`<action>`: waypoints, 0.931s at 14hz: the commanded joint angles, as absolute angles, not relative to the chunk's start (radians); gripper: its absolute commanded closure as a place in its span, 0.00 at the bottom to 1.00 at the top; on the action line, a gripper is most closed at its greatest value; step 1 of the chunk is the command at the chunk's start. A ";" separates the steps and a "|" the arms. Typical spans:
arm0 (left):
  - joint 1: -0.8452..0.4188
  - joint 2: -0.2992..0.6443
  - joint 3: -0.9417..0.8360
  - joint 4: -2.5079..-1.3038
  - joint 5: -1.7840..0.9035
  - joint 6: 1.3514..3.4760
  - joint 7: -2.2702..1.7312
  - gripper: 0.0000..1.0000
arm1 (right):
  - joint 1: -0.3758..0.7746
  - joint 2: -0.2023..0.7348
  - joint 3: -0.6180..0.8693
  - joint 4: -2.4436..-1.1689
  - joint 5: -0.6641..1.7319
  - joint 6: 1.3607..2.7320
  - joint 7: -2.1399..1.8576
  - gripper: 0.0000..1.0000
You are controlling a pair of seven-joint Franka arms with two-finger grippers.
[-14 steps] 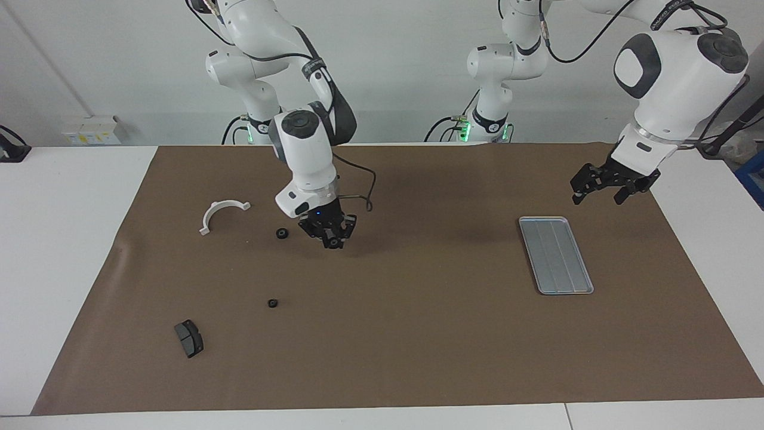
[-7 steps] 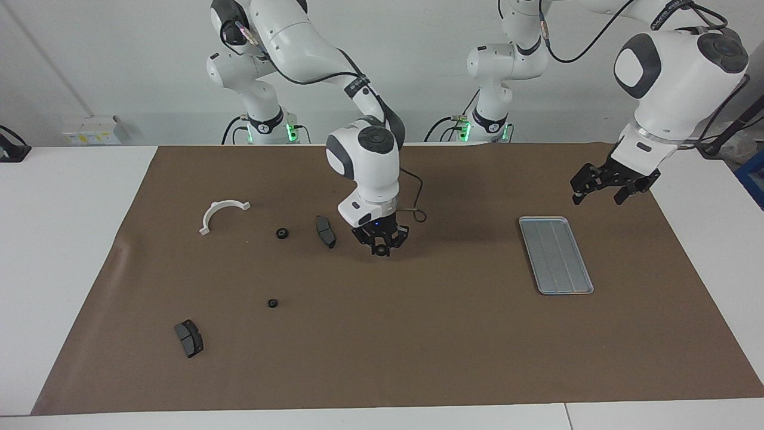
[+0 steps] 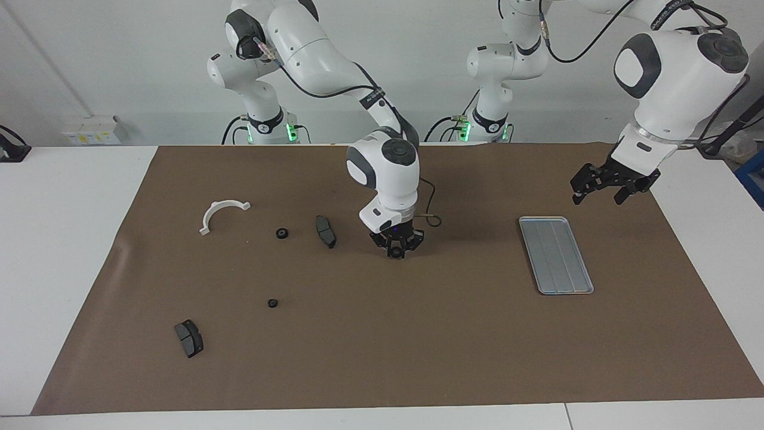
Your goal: Pick bearing gear from pile to tray
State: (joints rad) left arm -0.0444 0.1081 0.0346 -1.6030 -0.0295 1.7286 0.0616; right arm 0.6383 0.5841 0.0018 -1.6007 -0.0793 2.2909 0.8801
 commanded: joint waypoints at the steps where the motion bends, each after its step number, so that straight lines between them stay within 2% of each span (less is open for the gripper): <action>1: -0.041 0.080 0.034 -1.637 -0.025 1.746 0.071 0.00 | 0.635 0.584 0.002 -1.614 -0.101 2.318 0.902 0.13; 4: -0.041 0.080 0.034 -1.637 -0.025 1.746 0.071 0.00 | 0.611 0.575 -0.003 -1.594 -0.087 2.299 0.896 0.03; 8: -0.041 0.080 0.034 -1.637 -0.025 1.746 0.071 0.00 | 0.536 0.514 -0.003 -1.626 -0.087 2.304 0.865 0.00; 13: -0.041 0.080 0.034 -1.637 -0.025 1.746 0.071 0.00 | 0.385 0.255 -0.002 -1.952 -0.084 2.319 0.583 0.00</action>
